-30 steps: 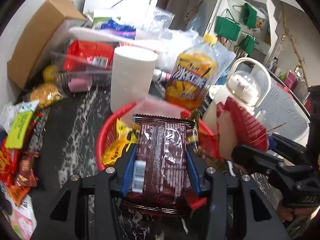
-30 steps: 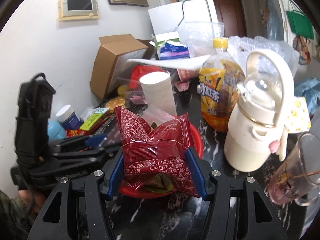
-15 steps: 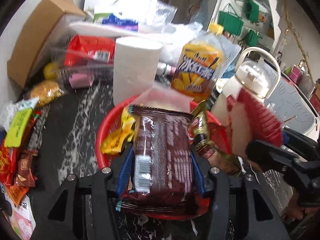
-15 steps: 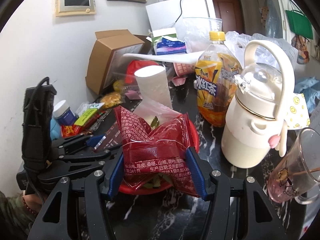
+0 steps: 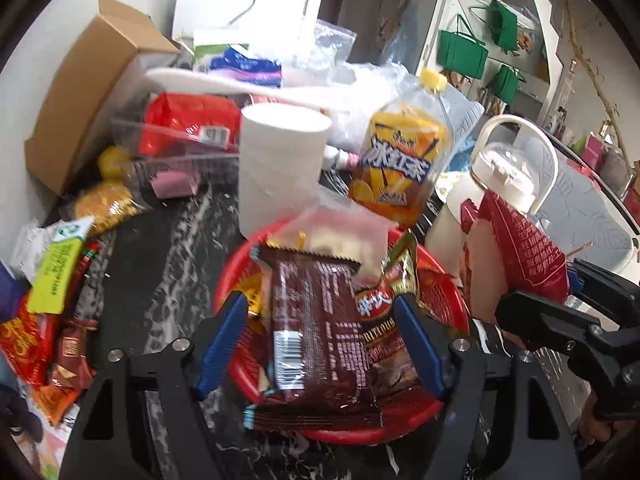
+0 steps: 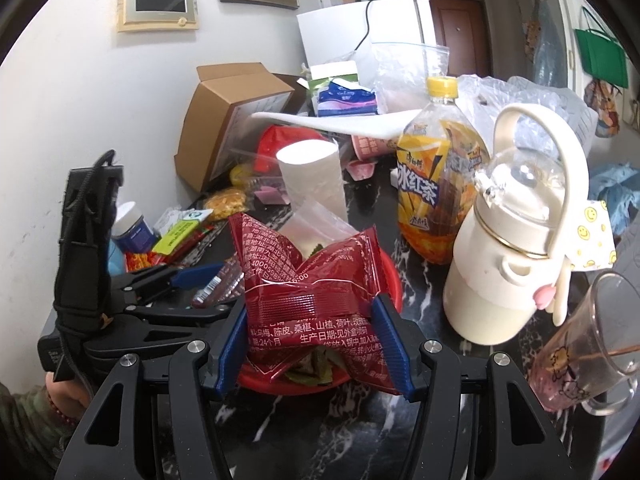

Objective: Organize snacks
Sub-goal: 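Open both grippers to drop the chocolate and red packets into the basket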

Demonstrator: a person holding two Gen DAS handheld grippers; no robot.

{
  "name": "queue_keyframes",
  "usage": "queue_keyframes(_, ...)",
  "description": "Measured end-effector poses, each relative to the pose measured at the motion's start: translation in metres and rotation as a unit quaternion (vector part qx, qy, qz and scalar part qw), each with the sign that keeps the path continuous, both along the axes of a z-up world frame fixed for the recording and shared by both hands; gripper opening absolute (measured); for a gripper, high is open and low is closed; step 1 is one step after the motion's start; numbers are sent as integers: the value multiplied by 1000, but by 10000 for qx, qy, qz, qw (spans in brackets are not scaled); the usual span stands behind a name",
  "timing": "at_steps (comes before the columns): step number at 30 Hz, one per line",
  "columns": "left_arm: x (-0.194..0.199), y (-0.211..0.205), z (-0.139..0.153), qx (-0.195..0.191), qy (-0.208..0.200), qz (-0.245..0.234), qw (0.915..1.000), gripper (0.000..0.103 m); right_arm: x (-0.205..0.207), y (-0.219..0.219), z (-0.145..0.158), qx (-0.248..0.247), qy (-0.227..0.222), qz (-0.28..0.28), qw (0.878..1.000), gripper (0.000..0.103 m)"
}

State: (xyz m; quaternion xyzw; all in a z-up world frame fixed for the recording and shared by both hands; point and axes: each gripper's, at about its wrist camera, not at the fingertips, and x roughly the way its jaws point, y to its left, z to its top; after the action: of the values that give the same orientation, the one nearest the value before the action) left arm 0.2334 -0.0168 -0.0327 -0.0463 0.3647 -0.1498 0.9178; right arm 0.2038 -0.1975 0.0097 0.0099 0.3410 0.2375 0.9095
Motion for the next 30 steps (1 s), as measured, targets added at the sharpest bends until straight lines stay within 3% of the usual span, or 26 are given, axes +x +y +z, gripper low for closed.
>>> queue_keyframes(7, -6, 12, 21, 81, -169, 164, 9997, 75, 1, 9, 14, -130, -203, 70, 9997, 60)
queue_keyframes(13, -11, 24, 34, 437, -157, 434, 9980, 75, 11, 26, 16, -240, -264, 204, 9992, 60)
queue_keyframes(19, -2, 33, 38, 843, -154, 650, 9942, 75, 27, 37, 11, -311, -192, 193, 9991, 60)
queue_keyframes(30, 16, 42, 34, 1031, -126, 754, 9917, 75, 46, 53, 1, -464, -246, 216, 9984, 61)
